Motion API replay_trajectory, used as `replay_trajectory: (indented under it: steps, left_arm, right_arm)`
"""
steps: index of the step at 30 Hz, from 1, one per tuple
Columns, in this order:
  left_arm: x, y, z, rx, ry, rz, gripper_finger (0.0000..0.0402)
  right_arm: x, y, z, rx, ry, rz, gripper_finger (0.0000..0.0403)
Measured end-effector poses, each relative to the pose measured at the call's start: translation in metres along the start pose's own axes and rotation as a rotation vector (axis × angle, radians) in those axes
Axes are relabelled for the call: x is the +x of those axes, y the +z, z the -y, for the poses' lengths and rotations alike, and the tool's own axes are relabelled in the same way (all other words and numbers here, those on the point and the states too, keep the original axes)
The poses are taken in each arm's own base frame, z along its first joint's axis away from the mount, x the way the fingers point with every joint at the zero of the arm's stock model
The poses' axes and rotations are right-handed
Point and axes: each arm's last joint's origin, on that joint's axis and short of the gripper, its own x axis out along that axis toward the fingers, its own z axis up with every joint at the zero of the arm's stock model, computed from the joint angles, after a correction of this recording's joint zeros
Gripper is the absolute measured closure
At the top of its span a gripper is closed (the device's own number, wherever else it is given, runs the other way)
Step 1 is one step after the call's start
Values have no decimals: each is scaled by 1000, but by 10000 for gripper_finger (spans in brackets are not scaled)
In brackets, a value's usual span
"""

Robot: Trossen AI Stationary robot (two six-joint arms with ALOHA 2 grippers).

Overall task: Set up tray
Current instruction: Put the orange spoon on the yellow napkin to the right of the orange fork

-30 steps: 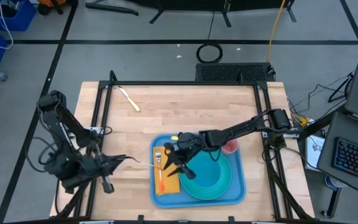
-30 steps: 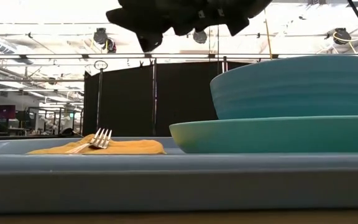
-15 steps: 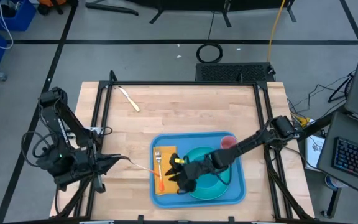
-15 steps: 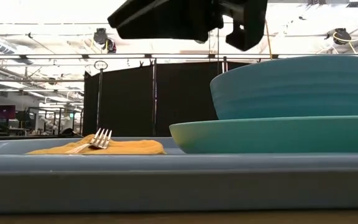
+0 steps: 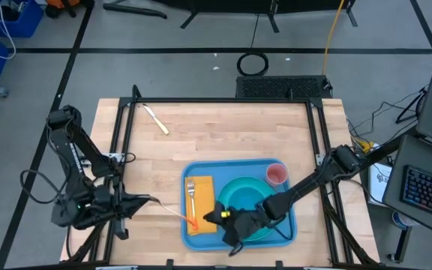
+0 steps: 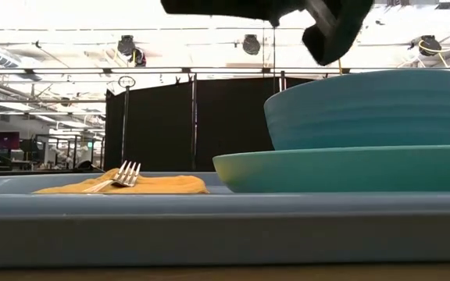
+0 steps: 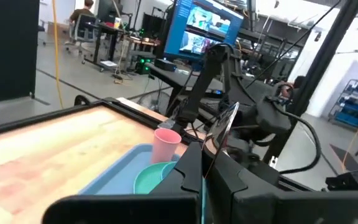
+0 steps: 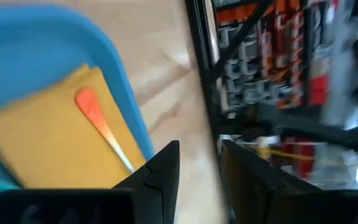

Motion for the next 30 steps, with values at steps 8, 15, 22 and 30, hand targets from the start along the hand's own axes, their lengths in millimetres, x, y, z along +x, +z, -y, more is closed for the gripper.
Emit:
replay_trajectory:
  steps: [8, 15, 22, 30]
  left_arm:
    - [13, -11, -4, -33, -27, -21, 399]
    - [39, -26, -17, -72, -42, -117, 399]
    - [50, -21, -36, -152, -37, -227, 399]
    - [62, -19, -43, -171, -50, -298, 396]
  right_arm:
    - [-9, 9, -3, -351, -85, -157, 307]
    - [-10, 10, -2, -518, -94, -209, 310]
    - [-22, 28, -10, -567, -123, -176, 310]
    - [-26, 35, -11, -654, -132, -154, 300]
